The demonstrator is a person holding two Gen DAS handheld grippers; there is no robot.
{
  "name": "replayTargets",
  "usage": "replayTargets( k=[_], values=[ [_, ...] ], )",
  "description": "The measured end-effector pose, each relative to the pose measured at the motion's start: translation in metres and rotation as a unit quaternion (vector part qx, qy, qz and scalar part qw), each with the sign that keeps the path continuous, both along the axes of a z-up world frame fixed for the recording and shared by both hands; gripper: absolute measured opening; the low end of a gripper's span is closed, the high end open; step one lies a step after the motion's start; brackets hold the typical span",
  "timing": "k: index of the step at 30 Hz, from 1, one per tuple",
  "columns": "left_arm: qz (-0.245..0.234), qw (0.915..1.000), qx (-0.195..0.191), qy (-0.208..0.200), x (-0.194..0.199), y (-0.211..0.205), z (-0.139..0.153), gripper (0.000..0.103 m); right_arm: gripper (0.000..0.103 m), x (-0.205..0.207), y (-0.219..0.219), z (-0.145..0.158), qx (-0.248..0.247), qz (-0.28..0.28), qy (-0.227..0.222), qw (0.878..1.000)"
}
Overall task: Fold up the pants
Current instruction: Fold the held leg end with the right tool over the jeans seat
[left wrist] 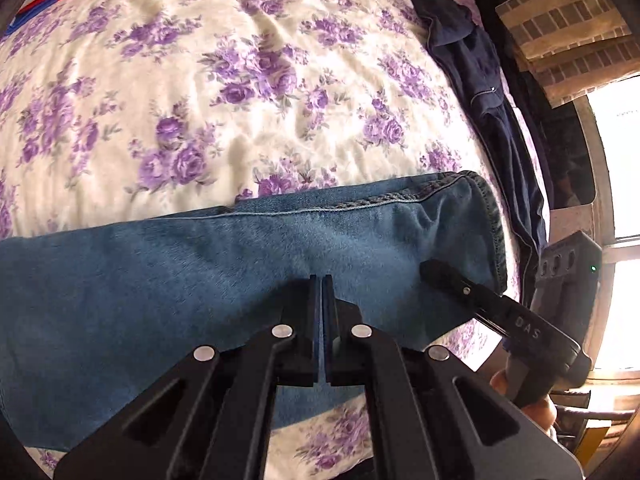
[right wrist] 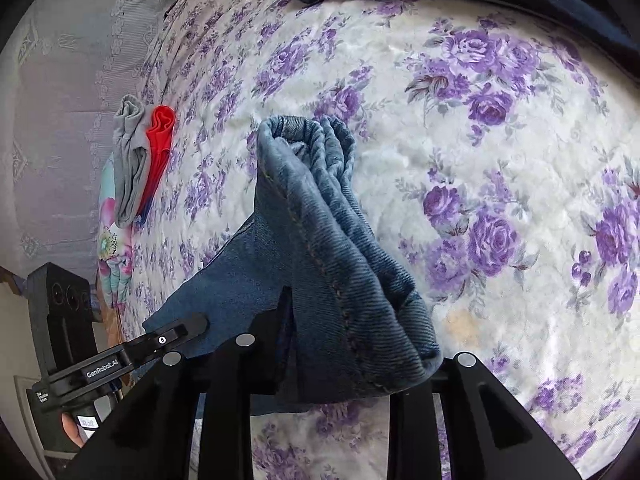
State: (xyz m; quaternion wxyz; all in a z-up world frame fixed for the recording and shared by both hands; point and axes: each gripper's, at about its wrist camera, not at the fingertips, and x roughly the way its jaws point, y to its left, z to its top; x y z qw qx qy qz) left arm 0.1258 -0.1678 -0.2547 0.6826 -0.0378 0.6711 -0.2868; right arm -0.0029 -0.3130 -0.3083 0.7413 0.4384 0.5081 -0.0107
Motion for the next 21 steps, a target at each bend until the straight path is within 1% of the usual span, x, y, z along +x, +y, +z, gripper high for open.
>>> replayTargets(
  k=[2,4,6,8,12,14,17,20,21],
  values=[
    [0.01,0.9997,0.012,0.018,0.005,-0.004,-0.018,0.001,0.025,0.002,0.001,0.0,-0.005,0.005,0.006,1.0],
    [0.03,0.999,-0.008,0.033,0.008,0.002,-0.026,0.001,0.025,0.004,0.001,0.0,-0.008,0.008,0.011,1.0],
    [0.034,0.9986,-0.017,0.037,0.006,0.007,-0.024,0.001,0.025,0.005,0.0,-0.001,-0.006,0.009,0.014,1.0],
    [0.026,0.9992,-0.01,0.029,-0.004,0.009,-0.02,0.001,0.025,0.005,0.0,-0.001,-0.004,0.009,0.015,1.0],
    [0.001,0.9999,0.011,-0.004,-0.037,0.009,-0.014,0.001,0.025,0.006,0.0,-0.003,-0.002,0.01,0.015,1.0],
    [0.003,0.9999,0.012,-0.007,-0.038,0.01,-0.016,0.001,0.025,0.008,0.001,-0.003,-0.007,0.013,0.017,1.0],
    [0.01,0.9999,0.008,0.01,-0.031,0.011,-0.018,0.001,0.025,0.011,0.004,0.0,-0.019,0.016,0.026,0.999],
    [0.01,0.9998,0.016,0.0,-0.034,0.011,-0.006,0.001,0.028,0.013,0.007,0.009,-0.031,0.02,0.036,0.999],
    [0.01,0.9999,0.011,-0.008,-0.037,0.015,0.001,0.001,0.028,0.013,0.008,0.013,-0.036,0.023,0.035,0.998]
  ],
)
